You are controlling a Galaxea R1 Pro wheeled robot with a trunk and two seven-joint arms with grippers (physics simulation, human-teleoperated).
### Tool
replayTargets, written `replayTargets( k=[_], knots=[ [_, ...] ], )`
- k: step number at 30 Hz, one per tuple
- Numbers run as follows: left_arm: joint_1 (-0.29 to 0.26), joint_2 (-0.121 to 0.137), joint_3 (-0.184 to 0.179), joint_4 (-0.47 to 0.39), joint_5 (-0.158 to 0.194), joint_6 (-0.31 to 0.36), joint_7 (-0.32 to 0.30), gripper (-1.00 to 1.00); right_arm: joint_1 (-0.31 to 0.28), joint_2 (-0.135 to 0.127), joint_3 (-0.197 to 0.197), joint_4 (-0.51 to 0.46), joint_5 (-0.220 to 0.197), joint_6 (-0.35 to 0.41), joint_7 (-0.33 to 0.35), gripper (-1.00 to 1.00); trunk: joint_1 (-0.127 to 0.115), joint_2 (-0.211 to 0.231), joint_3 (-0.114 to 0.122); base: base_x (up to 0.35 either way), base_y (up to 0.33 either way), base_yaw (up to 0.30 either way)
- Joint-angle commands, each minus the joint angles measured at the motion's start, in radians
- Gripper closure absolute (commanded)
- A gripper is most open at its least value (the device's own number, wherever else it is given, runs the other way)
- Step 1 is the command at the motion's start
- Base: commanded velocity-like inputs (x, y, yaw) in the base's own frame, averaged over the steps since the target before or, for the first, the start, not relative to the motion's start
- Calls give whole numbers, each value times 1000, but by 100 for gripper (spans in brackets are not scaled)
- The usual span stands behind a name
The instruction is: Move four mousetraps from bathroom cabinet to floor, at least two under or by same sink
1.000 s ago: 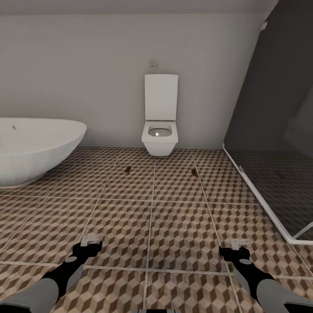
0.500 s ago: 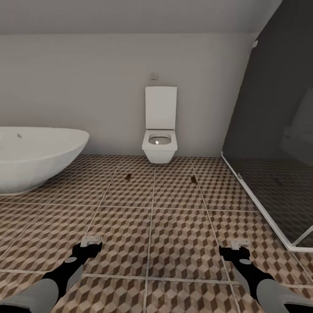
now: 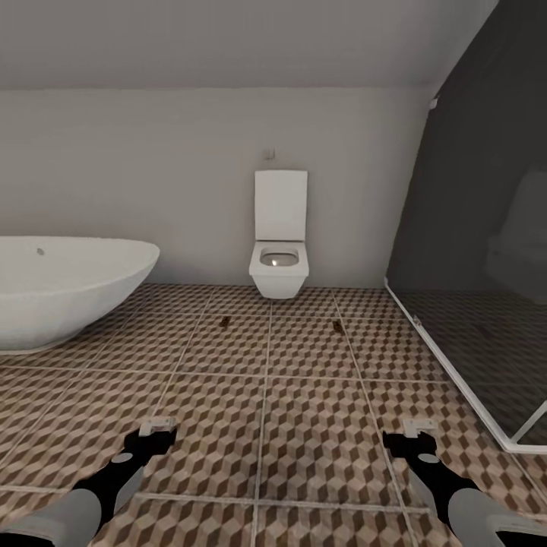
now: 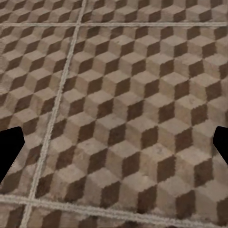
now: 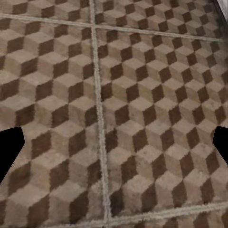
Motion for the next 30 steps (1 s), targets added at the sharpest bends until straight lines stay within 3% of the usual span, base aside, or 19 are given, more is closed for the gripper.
replayTargets(
  k=[1, 30],
  knots=[
    [-1, 1, -8, 2, 9, -3, 2, -100, -1, 0, -7, 2, 10, -3, -2, -100, -1, 0, 3, 0, 0, 0],
    [-1, 2, -8, 39, 10, -3, 2, -100, -1, 11, -7, 11, 10, -5, -2, -100, -14, 7, 115, 0, 0, 0]
  ],
)
